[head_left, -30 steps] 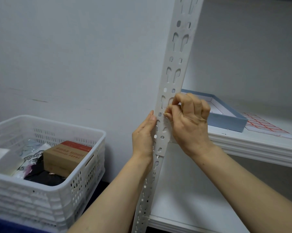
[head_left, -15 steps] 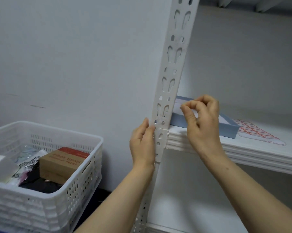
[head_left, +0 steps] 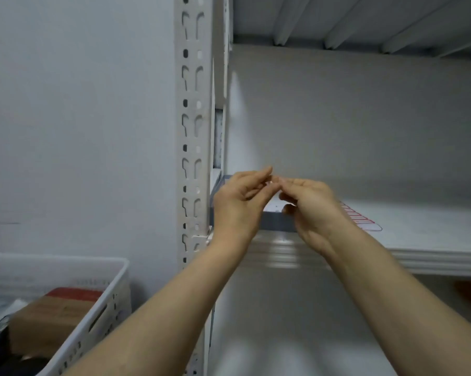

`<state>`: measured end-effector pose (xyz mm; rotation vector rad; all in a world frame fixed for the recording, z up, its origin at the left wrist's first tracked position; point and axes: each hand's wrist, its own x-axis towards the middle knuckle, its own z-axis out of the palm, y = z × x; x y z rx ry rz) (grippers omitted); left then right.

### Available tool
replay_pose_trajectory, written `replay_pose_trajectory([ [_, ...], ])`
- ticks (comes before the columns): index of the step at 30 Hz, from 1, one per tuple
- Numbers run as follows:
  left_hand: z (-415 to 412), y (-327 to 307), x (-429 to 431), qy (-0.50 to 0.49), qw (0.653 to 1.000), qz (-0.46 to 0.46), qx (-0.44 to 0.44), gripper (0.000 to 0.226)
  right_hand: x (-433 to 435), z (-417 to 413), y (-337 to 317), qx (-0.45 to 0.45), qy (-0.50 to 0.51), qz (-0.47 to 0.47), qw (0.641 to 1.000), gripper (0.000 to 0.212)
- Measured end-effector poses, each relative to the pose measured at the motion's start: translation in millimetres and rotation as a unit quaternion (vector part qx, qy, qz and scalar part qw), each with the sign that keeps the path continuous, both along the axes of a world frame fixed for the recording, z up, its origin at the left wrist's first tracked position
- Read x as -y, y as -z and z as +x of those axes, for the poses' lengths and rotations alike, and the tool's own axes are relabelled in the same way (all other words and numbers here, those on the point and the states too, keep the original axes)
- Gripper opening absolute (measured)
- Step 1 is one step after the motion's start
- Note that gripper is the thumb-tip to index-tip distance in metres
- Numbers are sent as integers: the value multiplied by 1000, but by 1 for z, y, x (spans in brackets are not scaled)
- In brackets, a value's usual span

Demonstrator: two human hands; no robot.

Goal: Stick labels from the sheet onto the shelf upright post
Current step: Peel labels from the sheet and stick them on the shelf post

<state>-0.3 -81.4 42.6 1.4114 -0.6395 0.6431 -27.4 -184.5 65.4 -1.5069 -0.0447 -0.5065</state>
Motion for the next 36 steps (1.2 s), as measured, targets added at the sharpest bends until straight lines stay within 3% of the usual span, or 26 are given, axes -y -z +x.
replay_pose_trajectory([
  [5, 17, -19, 17, -8, 997, 27, -70, 24, 16, 13, -20, -40, 3, -1, 999, 9],
  [11, 31, -31, 23, -68, 979, 151, -121, 14, 40, 23, -24, -35, 67, -66, 995, 8],
  [15, 36, -41, 25, -92, 963, 222, -121, 33, 44, 28, -24, -44, 65, -134, 988, 9],
  [20, 43, -45, 28, -195, 909, 356, -98, 43, 46, 37, -23, -53, 69, -202, 976, 13],
  [23, 48, -44, 27, -192, 885, 408, -116, 45, 48, 42, -23, -57, 77, -224, 970, 17],
  [28, 50, -43, 21, -110, 906, 380, -152, 8, 51, 41, -20, -61, 74, -224, 970, 24],
  [33, 52, -41, 24, -32, 922, 320, -216, 41, 50, 38, -16, -56, 55, -207, 975, 23],
  [36, 52, -40, 23, -26, 934, 286, -213, 26, 51, 36, -14, -52, 53, -205, 976, 20],
])
